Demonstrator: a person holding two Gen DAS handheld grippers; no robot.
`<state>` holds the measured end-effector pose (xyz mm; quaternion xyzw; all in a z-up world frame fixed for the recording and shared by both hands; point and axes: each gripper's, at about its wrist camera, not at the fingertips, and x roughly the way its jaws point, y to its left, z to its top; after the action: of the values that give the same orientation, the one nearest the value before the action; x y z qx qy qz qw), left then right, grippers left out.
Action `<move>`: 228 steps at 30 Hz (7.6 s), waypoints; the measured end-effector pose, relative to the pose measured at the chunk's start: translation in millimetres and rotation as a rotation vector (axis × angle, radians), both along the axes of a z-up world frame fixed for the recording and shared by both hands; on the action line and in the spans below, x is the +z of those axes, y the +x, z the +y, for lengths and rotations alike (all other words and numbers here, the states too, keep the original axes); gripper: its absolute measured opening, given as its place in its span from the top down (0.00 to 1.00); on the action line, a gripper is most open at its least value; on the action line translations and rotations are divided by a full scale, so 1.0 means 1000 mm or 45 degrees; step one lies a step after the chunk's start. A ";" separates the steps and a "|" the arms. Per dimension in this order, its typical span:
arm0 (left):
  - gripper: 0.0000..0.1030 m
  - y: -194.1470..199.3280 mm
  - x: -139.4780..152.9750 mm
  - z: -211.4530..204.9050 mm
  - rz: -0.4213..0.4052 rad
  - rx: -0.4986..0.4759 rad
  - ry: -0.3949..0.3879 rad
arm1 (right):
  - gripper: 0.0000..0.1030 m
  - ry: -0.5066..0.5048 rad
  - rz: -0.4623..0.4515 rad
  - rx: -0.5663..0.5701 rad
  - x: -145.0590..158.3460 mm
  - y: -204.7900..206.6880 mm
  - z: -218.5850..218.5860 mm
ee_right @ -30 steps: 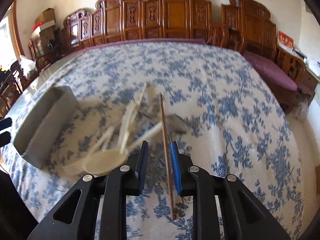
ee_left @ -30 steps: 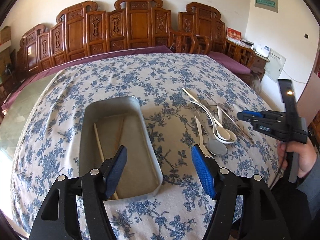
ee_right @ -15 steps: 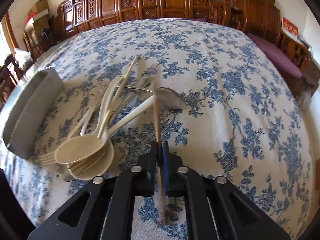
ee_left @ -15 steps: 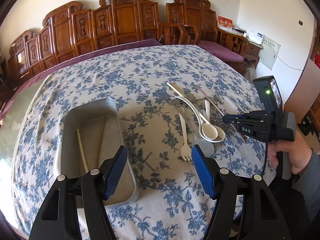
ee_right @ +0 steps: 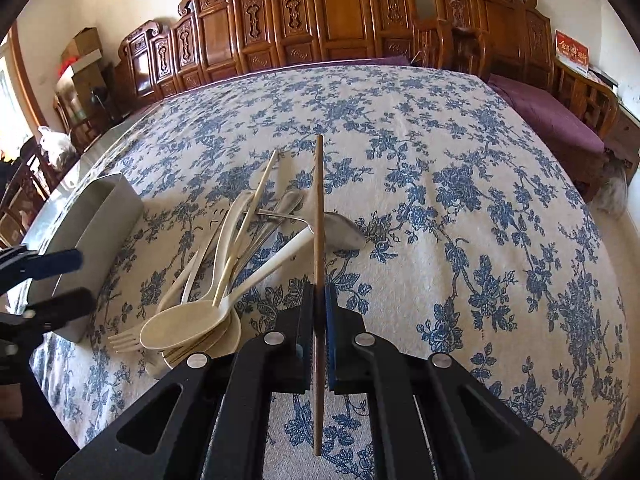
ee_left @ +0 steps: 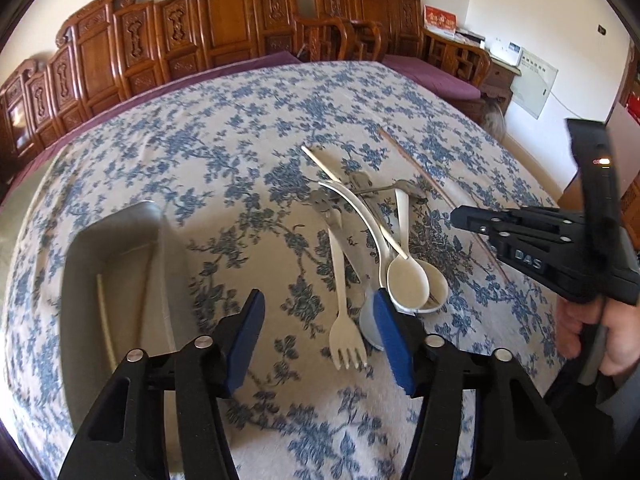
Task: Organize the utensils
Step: 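Grasp a white plastic fork with the left tool while the right tool holds the chopstick, then lower the white fork into the grey tray and open the left tool, then lower the held chopstick into the tray and open the right tool, then move both tools back toward the remaining utensil pile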
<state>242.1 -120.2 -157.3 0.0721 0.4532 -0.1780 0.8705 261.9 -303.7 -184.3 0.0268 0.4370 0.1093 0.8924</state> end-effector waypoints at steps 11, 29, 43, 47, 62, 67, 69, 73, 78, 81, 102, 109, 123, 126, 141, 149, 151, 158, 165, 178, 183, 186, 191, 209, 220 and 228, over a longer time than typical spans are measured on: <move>0.75 0.029 -0.034 -0.019 0.098 -0.029 0.039 | 0.94 0.035 -0.008 -0.013 0.001 0.003 -0.004; 0.94 0.039 -0.046 -0.021 0.146 -0.017 0.119 | 0.94 0.051 -0.006 -0.003 0.001 0.002 0.001; 0.94 0.036 -0.006 -0.003 0.025 0.049 0.107 | 0.94 0.041 -0.011 0.006 0.002 0.000 0.007; 0.94 0.032 0.008 0.001 -0.012 0.059 0.096 | 0.94 0.046 -0.014 0.010 0.002 -0.002 0.008; 0.94 -0.006 0.044 0.033 -0.124 0.097 0.074 | 0.94 0.046 -0.072 0.113 0.025 -0.014 0.044; 0.94 -0.014 0.051 0.053 -0.149 0.130 0.061 | 0.94 0.052 -0.090 0.135 0.032 -0.024 0.056; 0.94 -0.016 0.053 0.061 -0.153 0.146 0.057 | 0.94 0.057 -0.091 0.148 0.032 -0.027 0.059; 0.94 -0.020 0.055 0.074 -0.155 0.178 0.049 | 0.94 0.052 -0.081 0.171 0.030 -0.030 0.067; 0.94 -0.021 0.056 0.091 -0.155 0.221 0.042 | 0.94 0.034 -0.082 0.194 0.030 -0.036 0.076; 0.94 -0.019 0.053 0.099 -0.157 0.239 0.043 | 0.94 0.034 -0.089 0.205 0.031 -0.040 0.079; 0.94 0.014 -0.010 0.153 -0.024 0.389 -0.033 | 0.94 0.064 -0.065 0.252 0.028 -0.035 0.093; 0.94 0.021 -0.017 0.157 -0.006 0.393 -0.059 | 0.94 0.059 -0.057 0.253 0.026 -0.033 0.100; 0.81 0.014 0.004 0.166 -0.061 0.407 -0.087 | 0.94 0.034 -0.090 0.269 0.046 -0.043 0.116; 0.81 0.007 0.016 0.171 -0.087 0.412 -0.083 | 0.94 0.050 -0.091 0.287 0.051 -0.047 0.126; 0.80 -0.029 0.072 0.191 -0.180 0.430 -0.018 | 0.94 0.173 -0.086 0.421 0.071 -0.052 0.199; 0.79 -0.041 0.093 0.207 -0.201 0.462 -0.021 | 0.94 0.210 -0.066 0.436 0.077 -0.037 0.230; 0.75 -0.044 0.097 0.211 -0.208 0.469 -0.022 | 0.94 0.217 -0.062 0.437 0.077 -0.031 0.237; 0.75 -0.049 0.101 0.217 -0.204 0.476 -0.027 | 0.94 0.230 -0.011 0.418 0.063 -0.014 0.258; 0.75 -0.044 0.095 0.221 -0.171 0.468 -0.036 | 0.94 0.152 0.064 0.394 0.035 -0.007 0.272; 0.75 -0.040 0.089 0.220 -0.154 0.459 -0.051 | 0.93 0.086 0.124 0.381 0.011 -0.007 0.280; 0.75 -0.041 0.088 0.219 -0.150 0.459 -0.044 | 0.91 0.117 0.077 0.423 0.021 -0.009 0.276; 0.75 -0.041 0.089 0.217 -0.152 0.454 -0.046 | 0.91 0.124 0.037 0.427 0.034 -0.015 0.265; 0.74 -0.045 0.096 0.205 -0.163 0.427 -0.050 | 0.91 0.103 -0.052 0.437 0.062 -0.030 0.236; 0.62 -0.079 0.132 0.129 -0.235 0.273 -0.066 | 0.91 0.060 -0.222 0.240 0.128 -0.101 0.107; 0.52 -0.070 0.116 0.086 -0.165 0.189 -0.056 | 0.87 0.051 -0.163 0.125 0.111 -0.092 0.049; 0.52 -0.045 0.082 0.063 -0.068 0.133 -0.023 | 0.87 0.057 -0.056 0.108 0.073 -0.050 0.045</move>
<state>197.3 -57.1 -74.9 0.0452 0.4312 -0.1345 0.8910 211.9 -258.5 -111.2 0.0259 0.4153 0.1575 0.8956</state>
